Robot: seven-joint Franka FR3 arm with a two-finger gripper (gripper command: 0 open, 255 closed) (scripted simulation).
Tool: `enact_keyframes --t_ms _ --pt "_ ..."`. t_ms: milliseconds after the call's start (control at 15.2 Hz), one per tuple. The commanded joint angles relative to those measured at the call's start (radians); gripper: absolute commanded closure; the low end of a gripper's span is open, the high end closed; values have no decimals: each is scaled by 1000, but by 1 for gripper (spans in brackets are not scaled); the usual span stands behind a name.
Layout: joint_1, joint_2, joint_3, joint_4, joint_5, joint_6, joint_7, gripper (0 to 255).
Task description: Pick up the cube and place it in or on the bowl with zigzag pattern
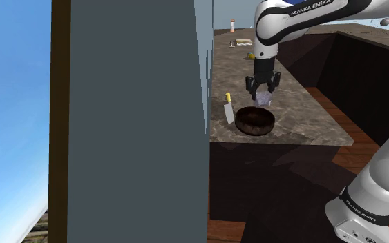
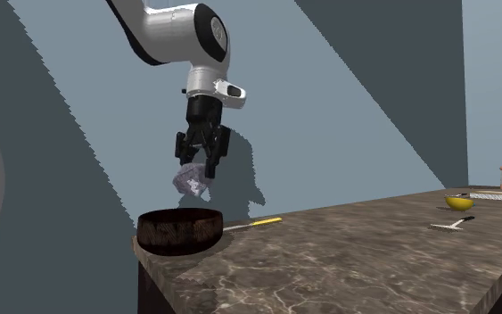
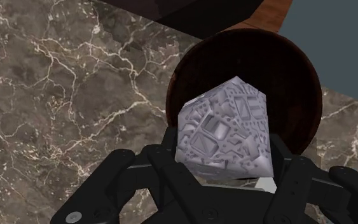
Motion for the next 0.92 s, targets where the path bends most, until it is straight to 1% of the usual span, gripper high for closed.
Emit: enact_keyframes --t_ms 0,396,858 --pt "0 3 0 -25 0 29 -2 255" --pt "0 25 0 -85 1 110 -4 255" --pt "0 25 0 -85 1 110 -4 255"
